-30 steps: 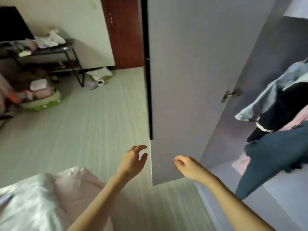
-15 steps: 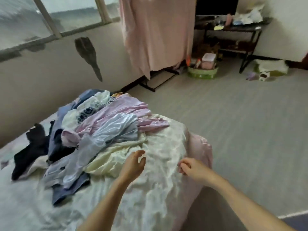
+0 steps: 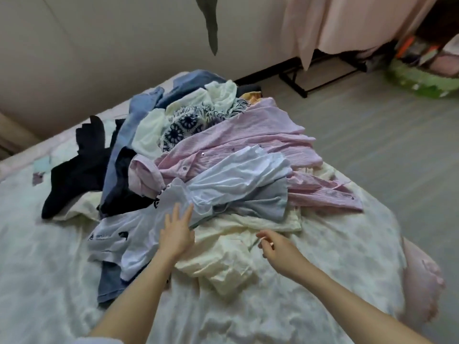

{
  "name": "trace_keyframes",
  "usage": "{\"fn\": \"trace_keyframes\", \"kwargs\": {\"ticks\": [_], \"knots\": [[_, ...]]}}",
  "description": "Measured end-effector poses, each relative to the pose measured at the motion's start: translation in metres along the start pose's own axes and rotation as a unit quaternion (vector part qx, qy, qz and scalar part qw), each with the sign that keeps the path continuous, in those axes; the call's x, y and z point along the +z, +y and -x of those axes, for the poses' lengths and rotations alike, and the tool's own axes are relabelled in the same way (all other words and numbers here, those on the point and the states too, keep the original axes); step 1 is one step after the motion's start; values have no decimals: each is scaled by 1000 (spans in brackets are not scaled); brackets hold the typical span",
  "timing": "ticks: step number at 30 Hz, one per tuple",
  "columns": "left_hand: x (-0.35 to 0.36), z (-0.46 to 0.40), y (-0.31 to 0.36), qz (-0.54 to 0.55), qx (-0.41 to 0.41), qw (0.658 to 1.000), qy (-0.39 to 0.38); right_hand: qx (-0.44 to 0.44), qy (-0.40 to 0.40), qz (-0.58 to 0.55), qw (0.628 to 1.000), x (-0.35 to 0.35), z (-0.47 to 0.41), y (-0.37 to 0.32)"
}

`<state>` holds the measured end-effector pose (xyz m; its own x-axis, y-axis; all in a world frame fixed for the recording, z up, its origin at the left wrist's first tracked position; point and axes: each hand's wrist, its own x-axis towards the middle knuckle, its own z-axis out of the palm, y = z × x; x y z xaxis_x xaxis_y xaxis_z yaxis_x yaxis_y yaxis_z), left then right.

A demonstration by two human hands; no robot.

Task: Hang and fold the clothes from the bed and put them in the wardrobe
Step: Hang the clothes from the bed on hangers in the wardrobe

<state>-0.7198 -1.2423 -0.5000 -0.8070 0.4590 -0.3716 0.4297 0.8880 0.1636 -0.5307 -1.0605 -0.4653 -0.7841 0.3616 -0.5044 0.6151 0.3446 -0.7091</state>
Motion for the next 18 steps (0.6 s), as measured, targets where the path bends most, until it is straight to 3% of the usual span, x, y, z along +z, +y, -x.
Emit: {"fn": "trace_keyframes", "kwargs": {"ticks": [4, 7, 10, 12, 14, 18], "knots": [[12, -68, -16, -182, 59, 981, 40, 8, 10, -16, 1000, 13, -51, 4], [20, -98, -24, -185, 43, 980, 54, 5, 13, -10, 1000, 17, -74, 8], [21, -99, -21, -32, 87, 988, 124, -8, 25, 0, 1000, 17, -80, 7], [16, -77, -9, 142, 74, 981, 110, -32, 26, -8, 999, 16, -78, 5], [5, -41, 9, 278, 72, 953, 99, -80, 0, -13, 997, 13, -71, -3], [-30, 28, 53, 443, 163, 875, 105, -156, -55, -13, 986, 9, -54, -31]]}}
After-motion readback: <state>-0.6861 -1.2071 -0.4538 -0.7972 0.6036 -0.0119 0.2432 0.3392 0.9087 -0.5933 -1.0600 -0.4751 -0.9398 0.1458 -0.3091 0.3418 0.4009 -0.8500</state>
